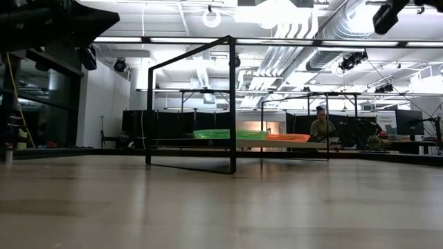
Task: Place and stack plates onto a shelf
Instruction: Return to Home Position
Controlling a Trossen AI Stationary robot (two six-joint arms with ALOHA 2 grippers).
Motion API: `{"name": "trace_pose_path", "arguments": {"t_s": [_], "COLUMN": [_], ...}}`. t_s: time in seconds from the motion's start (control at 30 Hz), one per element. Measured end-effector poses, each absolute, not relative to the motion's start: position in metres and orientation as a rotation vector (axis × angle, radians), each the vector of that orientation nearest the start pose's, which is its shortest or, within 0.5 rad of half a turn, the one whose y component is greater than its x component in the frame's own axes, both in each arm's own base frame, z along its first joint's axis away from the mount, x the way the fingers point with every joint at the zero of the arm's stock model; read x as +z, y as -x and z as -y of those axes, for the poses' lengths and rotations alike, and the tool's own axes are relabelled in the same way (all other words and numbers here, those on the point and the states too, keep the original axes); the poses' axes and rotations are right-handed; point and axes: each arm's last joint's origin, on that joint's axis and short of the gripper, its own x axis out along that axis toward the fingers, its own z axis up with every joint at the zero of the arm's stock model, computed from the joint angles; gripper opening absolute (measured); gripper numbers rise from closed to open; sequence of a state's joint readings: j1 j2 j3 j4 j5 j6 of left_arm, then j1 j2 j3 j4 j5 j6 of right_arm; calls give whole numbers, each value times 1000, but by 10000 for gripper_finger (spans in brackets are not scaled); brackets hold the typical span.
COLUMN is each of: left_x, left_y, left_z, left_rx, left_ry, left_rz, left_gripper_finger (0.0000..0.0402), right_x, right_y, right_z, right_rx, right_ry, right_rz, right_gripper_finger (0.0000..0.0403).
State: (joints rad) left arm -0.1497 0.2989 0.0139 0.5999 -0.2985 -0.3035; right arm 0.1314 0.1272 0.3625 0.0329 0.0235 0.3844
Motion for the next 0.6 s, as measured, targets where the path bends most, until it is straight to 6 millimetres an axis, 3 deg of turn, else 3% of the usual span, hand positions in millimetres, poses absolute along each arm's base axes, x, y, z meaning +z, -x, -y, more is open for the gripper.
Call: {"name": "trace_pose_path", "arguments": {"t_s": [0.37,0.6], "left_x": [199,199], "left_y": [-111,-111], "left_z": [8,8], "left_rx": [100,101], "left_ry": [369,369], "left_rz": [324,324], "left_gripper_finger": [1,1], "right_x": [224,198], "right_y": [-95,-100], "right_z": [-12,-12], "right_rx": [145,154], "right_ry": [-395,-350], "right_rz": [132,280], "right_gripper_finger": [0,0]}}
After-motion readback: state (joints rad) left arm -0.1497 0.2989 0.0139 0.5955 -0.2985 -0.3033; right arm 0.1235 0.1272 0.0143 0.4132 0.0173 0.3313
